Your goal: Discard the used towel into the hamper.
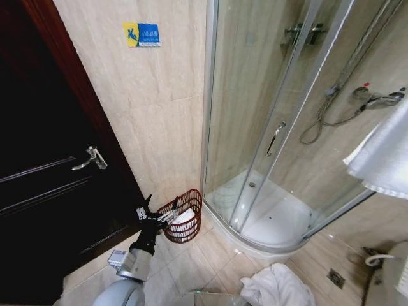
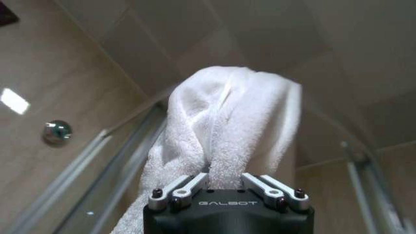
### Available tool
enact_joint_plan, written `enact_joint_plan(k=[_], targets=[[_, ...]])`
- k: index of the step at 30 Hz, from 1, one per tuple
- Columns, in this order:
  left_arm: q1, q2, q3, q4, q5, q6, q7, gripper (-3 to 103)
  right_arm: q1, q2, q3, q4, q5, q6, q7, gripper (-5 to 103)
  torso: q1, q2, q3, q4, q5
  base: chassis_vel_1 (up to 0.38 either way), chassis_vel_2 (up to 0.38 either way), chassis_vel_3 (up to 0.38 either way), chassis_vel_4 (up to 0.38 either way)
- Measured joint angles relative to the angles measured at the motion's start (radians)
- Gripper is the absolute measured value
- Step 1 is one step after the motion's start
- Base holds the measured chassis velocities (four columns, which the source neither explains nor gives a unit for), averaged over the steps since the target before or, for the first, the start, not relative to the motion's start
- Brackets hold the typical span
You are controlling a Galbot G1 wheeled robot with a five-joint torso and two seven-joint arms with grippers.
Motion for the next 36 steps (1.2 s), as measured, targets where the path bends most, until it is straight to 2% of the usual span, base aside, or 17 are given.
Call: enact_joint_plan(k=[2,3,7,8,10,11,15,16,17,19,20,22,23,26,32,35,36], targets=[[0.000,0.000,0.000,0.000,0.000,0.000,0.000,100,-0.087,0.056,0.069,0.015,-0.019,0.046,0.001,8,0.000,0.000,0.000,-0.0001,0.0000,0.000,0.000,0.000,0.000],[0.000,0.000,0.000,0.000,0.000,0.000,0.000,100,-0.087,0.056,0.069,0.015,-0.019,0.046,0.001,8,0.000,0.000,0.000,-0.0001,0.0000,0.000,0.000,0.000,0.000],[0.000,0.000,0.000,0.000,0.000,0.000,0.000,100,-0.270,0.208,0.162,0.079,-0.026,0.141,-0.003,8,0.000,0.000,0.000,-0.0004,0.0009,0.000,0.000,0.000,0.000],[0.000,0.000,0.000,0.000,0.000,0.000,0.000,100,-0.270,0.208,0.162,0.079,-0.026,0.141,-0.003,8,0.000,0.000,0.000,-0.0004,0.0009,0.000,0.000,0.000,0.000],[0.000,0.000,0.000,0.000,0.000,0.000,0.000,100,-0.347,0.310,0.185,0.146,-0.026,0.178,0.003,8,0.000,0.000,0.000,-0.0006,0.0007,0.000,0.000,0.000,0.000],[0.000,0.000,0.000,0.000,0.000,0.000,0.000,100,-0.347,0.310,0.185,0.146,-0.026,0.178,0.003,8,0.000,0.000,0.000,-0.0006,0.0007,0.000,0.000,0.000,0.000],[0.000,0.000,0.000,0.000,0.000,0.000,0.000,100,-0.405,0.418,0.197,0.224,-0.037,0.212,-0.001,8,0.000,0.000,0.000,-0.0003,-0.0001,0.000,0.000,0.000,0.000],[0.000,0.000,0.000,0.000,0.000,0.000,0.000,100,-0.405,0.418,0.197,0.224,-0.037,0.212,-0.001,8,0.000,0.000,0.000,-0.0003,-0.0001,0.000,0.000,0.000,0.000],[0.000,0.000,0.000,0.000,0.000,0.000,0.000,100,-0.418,0.450,0.197,0.244,-0.043,0.220,-0.004,8,0.000,0.000,0.000,-0.0004,0.0001,0.000,0.000,0.000,0.000],[0.000,0.000,0.000,0.000,0.000,0.000,0.000,100,-0.442,0.509,0.193,0.280,-0.055,0.235,-0.013,8,0.000,0.000,0.000,-0.0003,0.0003,0.000,0.000,0.000,0.000],[0.000,0.000,0.000,0.000,0.000,0.000,0.000,100,-0.442,0.509,0.193,0.280,-0.055,0.235,-0.013,8,0.000,0.000,0.000,-0.0003,0.0003,0.000,0.000,0.000,0.000],[0.000,0.000,0.000,0.000,0.000,0.000,0.000,100,-0.473,0.575,0.172,0.306,-0.094,0.268,-0.019,8,0.000,0.000,0.000,-0.0006,0.0005,0.000,0.000,0.000,0.000],[0.000,0.000,0.000,0.000,0.000,0.000,0.000,100,-0.473,0.575,0.172,0.306,-0.094,0.268,-0.019,8,0.000,0.000,0.000,-0.0006,0.0005,0.000,0.000,0.000,0.000],[0.000,0.000,0.000,0.000,0.000,0.000,0.000,100,-0.487,0.638,0.126,0.321,-0.166,0.318,-0.020,8,0.000,0.000,0.000,-0.0005,0.0006,0.000,0.000,0.000,0.000],[0.000,0.000,0.000,0.000,0.000,0.000,0.000,100,-0.485,0.705,0.058,0.356,-0.240,0.355,-0.019,8,0.000,0.000,0.000,-0.0003,0.0002,0.000,0.000,0.000,0.000],[0.000,0.000,0.000,0.000,0.000,0.000,0.000,100,-0.493,0.766,-0.003,0.364,-0.319,0.401,-0.056,8,0.000,0.000,0.000,-0.0004,0.0005,0.000,0.000,0.000,0.000],[0.000,0.000,0.000,0.000,0.000,0.000,0.000,100,-0.493,0.766,-0.003,0.364,-0.319,0.401,-0.056,8,0.000,0.000,0.000,-0.0004,0.0005,0.000,0.000,0.000,0.000]])
